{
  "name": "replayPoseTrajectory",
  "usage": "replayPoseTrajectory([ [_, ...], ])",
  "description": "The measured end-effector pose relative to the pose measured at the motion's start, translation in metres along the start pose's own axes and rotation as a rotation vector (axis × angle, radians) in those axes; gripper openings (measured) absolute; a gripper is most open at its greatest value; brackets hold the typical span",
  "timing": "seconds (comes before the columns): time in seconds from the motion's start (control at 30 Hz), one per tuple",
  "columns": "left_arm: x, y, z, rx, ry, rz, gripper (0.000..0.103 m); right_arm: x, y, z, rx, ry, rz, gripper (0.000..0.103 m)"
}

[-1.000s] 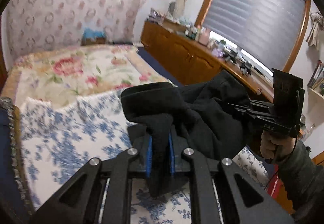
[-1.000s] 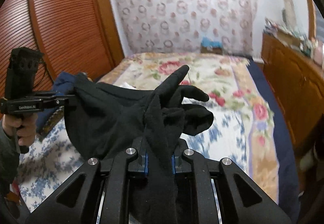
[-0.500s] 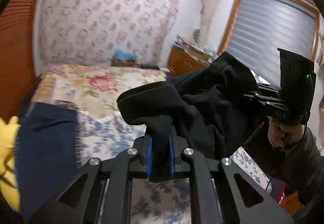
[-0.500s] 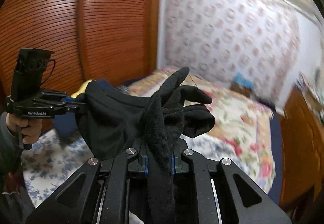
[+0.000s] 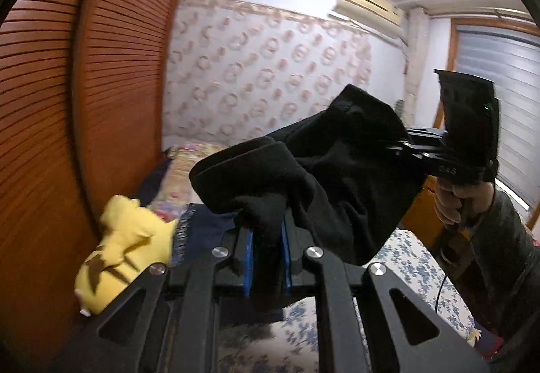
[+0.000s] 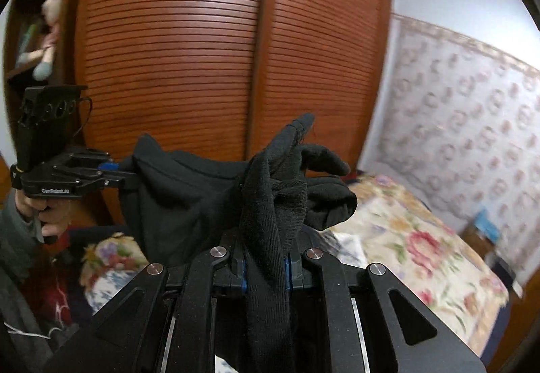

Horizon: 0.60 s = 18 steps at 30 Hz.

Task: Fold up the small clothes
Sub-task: 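Carry the shirt with both grippers over the folded navy garment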

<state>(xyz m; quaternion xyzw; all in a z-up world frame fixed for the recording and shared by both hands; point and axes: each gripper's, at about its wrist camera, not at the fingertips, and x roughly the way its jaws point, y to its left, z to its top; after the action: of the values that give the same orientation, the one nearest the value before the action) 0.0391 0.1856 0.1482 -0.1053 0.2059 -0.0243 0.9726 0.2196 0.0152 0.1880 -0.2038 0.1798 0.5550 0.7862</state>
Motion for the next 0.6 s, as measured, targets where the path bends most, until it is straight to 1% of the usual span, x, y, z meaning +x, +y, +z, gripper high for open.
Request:
replayPoseTrajectory([
  [0.03, -0.001, 0.006, -0.005, -0.007, 0.002, 0.008, 0.011, 0.012, 0.0, 0.003, -0.011, 0.018, 0.027, 0.012],
  [0.1, 0.003, 0.02, -0.016, -0.029, 0.021, 0.033, 0.011, 0.04, -0.004, 0.005, -0.016, 0.057, 0.041, 0.012],
  [0.13, 0.011, 0.026, -0.022, -0.041, 0.035, 0.043, 0.011, 0.056, -0.008, 0.005, -0.022, 0.086, 0.048, 0.012],
  [0.2, 0.039, 0.045, -0.038, -0.09, 0.09, 0.064, 0.011, 0.091, -0.014, 0.0, -0.039, 0.145, 0.041, 0.012],
  [0.27, 0.068, 0.056, -0.054, -0.108, 0.143, 0.082, 0.011, 0.128, -0.025, -0.008, -0.046, 0.202, 0.022, 0.012],
  [0.37, 0.115, 0.07, -0.078, -0.144, 0.232, 0.098, 0.011, 0.172, -0.038, -0.019, -0.07, 0.257, 0.005, 0.012],
  [0.43, 0.138, 0.074, -0.088, -0.16, 0.267, 0.108, 0.011, 0.195, -0.046, -0.023, -0.083, 0.28, -0.001, 0.012],
  [0.5, 0.149, 0.08, -0.092, -0.17, 0.272, 0.12, 0.011, 0.211, -0.057, -0.026, -0.09, 0.293, 0.001, 0.012],
  [0.6, 0.154, 0.076, -0.092, -0.18, 0.275, 0.122, 0.011, 0.231, -0.08, -0.029, -0.059, 0.285, -0.019, 0.013],
])
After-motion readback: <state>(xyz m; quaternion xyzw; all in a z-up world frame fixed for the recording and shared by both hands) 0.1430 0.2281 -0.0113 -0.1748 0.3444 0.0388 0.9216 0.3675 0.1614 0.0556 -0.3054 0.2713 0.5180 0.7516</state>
